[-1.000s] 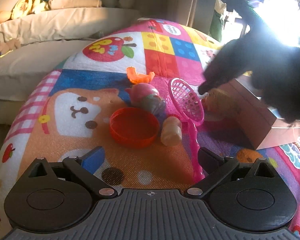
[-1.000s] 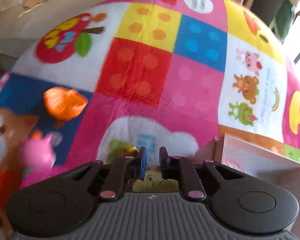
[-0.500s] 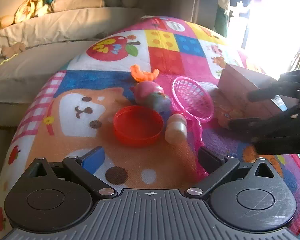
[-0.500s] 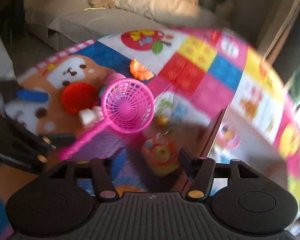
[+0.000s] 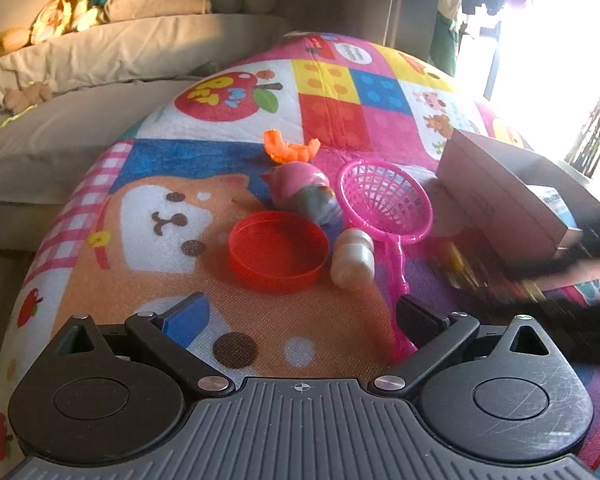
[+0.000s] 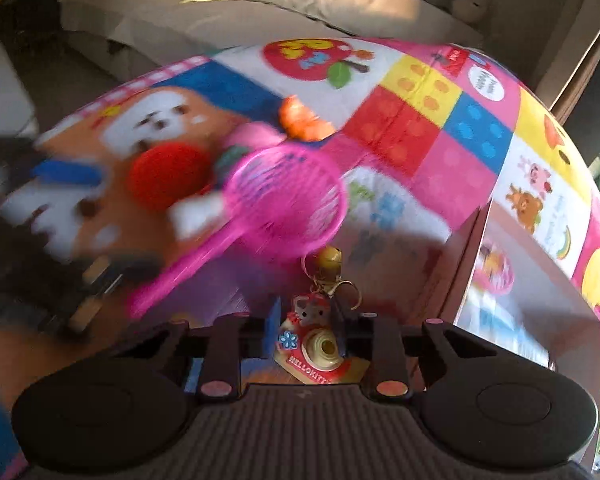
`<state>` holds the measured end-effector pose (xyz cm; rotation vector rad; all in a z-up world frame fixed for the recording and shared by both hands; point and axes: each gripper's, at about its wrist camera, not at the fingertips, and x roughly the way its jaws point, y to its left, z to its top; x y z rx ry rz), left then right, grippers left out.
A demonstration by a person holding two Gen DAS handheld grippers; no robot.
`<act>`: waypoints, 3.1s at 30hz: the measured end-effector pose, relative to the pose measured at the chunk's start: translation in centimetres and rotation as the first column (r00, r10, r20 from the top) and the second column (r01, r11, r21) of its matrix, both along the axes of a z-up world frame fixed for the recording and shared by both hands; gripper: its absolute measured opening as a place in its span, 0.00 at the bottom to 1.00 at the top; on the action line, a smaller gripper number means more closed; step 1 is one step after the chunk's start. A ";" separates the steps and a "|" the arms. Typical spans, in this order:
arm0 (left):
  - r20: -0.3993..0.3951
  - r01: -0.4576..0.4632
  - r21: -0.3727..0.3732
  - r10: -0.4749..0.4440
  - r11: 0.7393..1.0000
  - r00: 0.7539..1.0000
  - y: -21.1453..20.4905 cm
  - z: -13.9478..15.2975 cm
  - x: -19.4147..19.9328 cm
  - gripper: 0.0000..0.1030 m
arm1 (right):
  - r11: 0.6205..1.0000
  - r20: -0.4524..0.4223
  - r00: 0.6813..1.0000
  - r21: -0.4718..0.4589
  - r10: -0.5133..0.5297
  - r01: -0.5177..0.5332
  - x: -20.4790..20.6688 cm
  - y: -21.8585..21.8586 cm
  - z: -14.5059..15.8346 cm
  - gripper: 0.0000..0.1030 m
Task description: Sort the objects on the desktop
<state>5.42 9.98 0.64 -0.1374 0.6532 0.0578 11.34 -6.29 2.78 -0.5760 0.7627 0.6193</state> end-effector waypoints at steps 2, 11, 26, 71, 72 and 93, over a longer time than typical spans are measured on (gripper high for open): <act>0.012 0.014 0.002 -0.014 1.000 1.000 -0.1 0.2 -0.1 0.99 | 1.000 -0.021 1.000 0.022 0.019 -0.018 -2.5 -1.6 0.3 0.26; 0.028 0.123 0.067 -0.125 0.990 0.992 -2.2 1.4 1.6 0.66 | 0.981 0.032 0.986 0.108 -0.166 0.162 -8.8 -9.8 0.5 0.47; 0.007 0.191 0.042 -0.191 0.981 0.981 -3.5 1.2 0.3 0.30 | 0.812 0.029 0.891 0.426 -0.453 0.399 -7.1 -14.5 -1.6 0.91; -0.165 0.252 0.102 -0.233 0.962 0.958 -3.4 2.6 -9.2 0.93 | 0.779 -0.068 0.874 0.423 -0.481 0.462 -5.8 -15.0 -2.5 1.00; -0.168 0.260 0.095 -0.242 0.961 0.956 -3.3 2.4 -9.3 0.93 | 0.779 -0.073 0.874 0.424 -0.480 0.463 -5.8 -15.0 -2.5 1.00; -0.182 0.295 -0.027 -0.295 0.955 0.938 -2.8 1.3 -6.3 0.93 | 0.815 0.058 0.884 0.420 -0.463 0.399 -8.7 -14.8 -1.4 1.00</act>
